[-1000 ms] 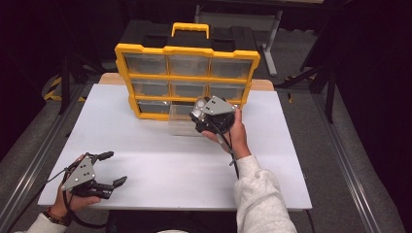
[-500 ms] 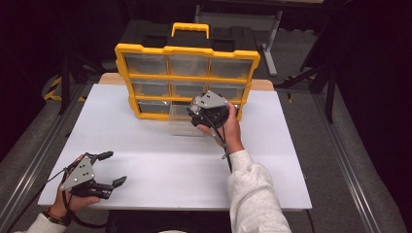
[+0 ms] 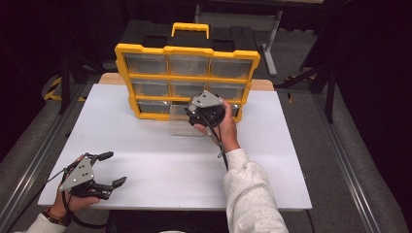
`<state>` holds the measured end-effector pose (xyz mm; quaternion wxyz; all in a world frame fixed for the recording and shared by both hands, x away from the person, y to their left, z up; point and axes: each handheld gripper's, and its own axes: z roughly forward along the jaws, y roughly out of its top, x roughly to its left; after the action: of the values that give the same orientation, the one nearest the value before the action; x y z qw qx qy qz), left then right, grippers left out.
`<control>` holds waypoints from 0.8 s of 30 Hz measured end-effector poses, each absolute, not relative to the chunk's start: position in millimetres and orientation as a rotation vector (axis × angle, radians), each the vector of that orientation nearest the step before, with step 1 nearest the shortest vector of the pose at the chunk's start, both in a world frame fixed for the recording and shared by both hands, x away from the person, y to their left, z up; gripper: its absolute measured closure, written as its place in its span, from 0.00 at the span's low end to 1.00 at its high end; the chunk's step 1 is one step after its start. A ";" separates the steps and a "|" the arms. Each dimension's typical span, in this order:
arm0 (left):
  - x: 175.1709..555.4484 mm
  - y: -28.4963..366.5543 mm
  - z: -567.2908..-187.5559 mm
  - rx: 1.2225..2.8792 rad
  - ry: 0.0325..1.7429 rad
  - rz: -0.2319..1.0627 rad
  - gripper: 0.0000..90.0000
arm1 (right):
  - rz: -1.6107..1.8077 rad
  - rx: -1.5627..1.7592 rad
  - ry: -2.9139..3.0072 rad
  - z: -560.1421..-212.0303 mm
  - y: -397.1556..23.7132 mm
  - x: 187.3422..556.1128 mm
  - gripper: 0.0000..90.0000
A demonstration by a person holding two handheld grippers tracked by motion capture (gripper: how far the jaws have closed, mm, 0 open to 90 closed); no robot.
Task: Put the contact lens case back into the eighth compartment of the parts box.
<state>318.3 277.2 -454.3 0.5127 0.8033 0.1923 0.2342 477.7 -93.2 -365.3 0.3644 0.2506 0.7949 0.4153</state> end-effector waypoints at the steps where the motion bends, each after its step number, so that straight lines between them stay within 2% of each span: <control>1: 318.4 277.2 -454.4 1.932 0.464 0.563 0.11 | 1.068 0.645 2.045 -365.3 -93.2 477.7 0.32; 24: 318.7 276.9 -454.8 1.943 0.460 0.560 0.12 | 1.077 0.669 2.074 -373.0 -89.7 480.8 0.31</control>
<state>318.7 276.9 -454.8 0.5090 0.8065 0.1910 0.2323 480.8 -89.7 -373.0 0.3480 0.2579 0.7999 0.4155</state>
